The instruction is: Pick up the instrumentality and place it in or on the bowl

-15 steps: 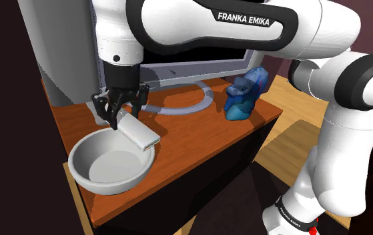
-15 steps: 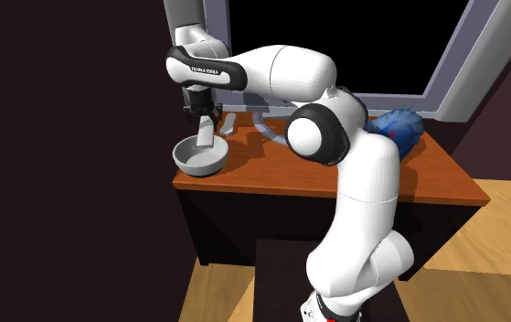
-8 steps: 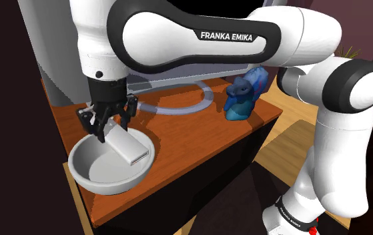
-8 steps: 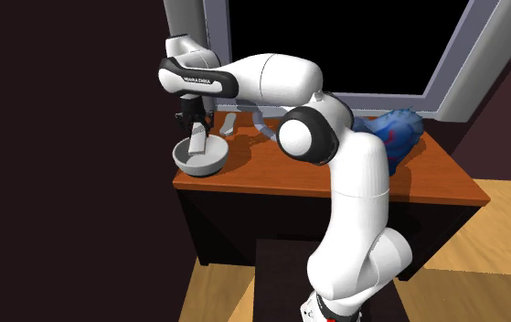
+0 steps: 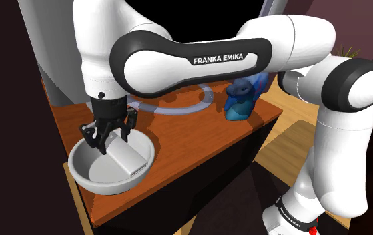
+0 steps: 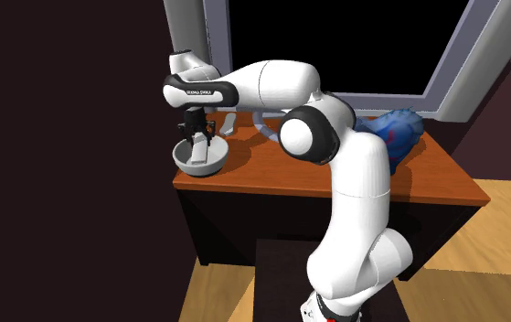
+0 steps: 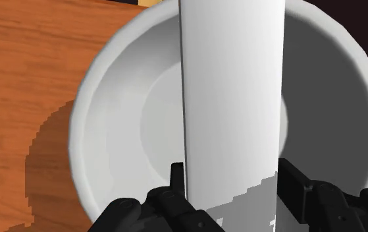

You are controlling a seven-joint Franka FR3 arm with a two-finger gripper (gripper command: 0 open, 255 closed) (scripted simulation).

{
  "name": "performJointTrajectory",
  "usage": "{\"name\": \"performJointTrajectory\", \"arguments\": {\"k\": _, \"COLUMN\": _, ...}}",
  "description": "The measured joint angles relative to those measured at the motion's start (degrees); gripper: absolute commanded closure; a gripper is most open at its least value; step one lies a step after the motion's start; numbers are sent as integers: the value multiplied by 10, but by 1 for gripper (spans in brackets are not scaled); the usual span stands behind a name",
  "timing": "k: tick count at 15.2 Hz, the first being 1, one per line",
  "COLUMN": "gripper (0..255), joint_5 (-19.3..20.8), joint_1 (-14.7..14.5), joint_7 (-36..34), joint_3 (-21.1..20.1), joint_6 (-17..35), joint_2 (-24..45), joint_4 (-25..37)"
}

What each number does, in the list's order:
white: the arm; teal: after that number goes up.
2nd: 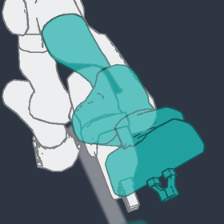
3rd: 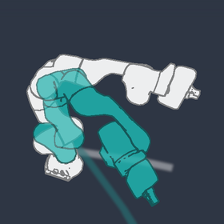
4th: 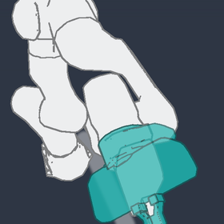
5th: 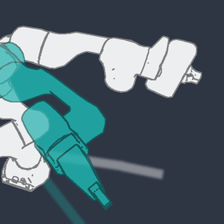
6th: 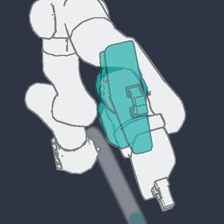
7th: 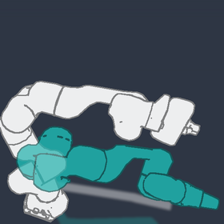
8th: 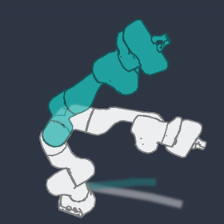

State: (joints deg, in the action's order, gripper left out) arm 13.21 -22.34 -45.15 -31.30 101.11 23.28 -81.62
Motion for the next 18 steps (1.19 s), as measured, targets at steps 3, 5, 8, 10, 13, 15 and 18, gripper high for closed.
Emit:
{"name": "performJointTrajectory", "arguments": {"k": 3, "gripper": 255, "joint_5": 0, "joint_1": 1, "joint_7": -1, "joint_3": 0, "joint_6": 8, "joint_2": -1, "joint_4": -8}}
{"name": "performJointTrajectory", "arguments": {"k": 5, "gripper": 255, "joint_5": 0, "joint_1": 1, "joint_7": -1, "joint_3": 0, "joint_6": 9, "joint_2": -2, "joint_4": -9}}
{"name": "performJointTrajectory", "arguments": {"k": 8, "gripper": 0, "joint_5": 0, "joint_1": 1, "joint_7": -1, "joint_3": 0, "joint_6": 9, "joint_2": -2, "joint_4": -9}}
{"name": "performJointTrajectory", "arguments": {"k": 10, "gripper": 0, "joint_5": 0, "joint_1": 1, "joint_7": -1, "joint_3": 0, "joint_6": 10, "joint_2": -1, "joint_4": -10}}
{"name": "performJointTrajectory", "arguments": {"k": 13, "gripper": 0, "joint_5": 0, "joint_1": 1, "joint_7": -2, "joint_3": 0, "joint_6": 11, "joint_2": 0, "joint_4": -11}}
{"name": "performJointTrajectory", "arguments": {"k": 15, "gripper": 0, "joint_5": 0, "joint_1": 0, "joint_7": -1, "joint_3": 0, "joint_6": 2, "joint_2": 0, "joint_4": -1}}
{"name": "performJointTrajectory", "arguments": {"k": 18, "gripper": 0, "joint_5": -2, "joint_1": -4, "joint_7": 4, "joint_3": -2, "joint_6": -42, "joint_2": -3, "joint_4": 42}}
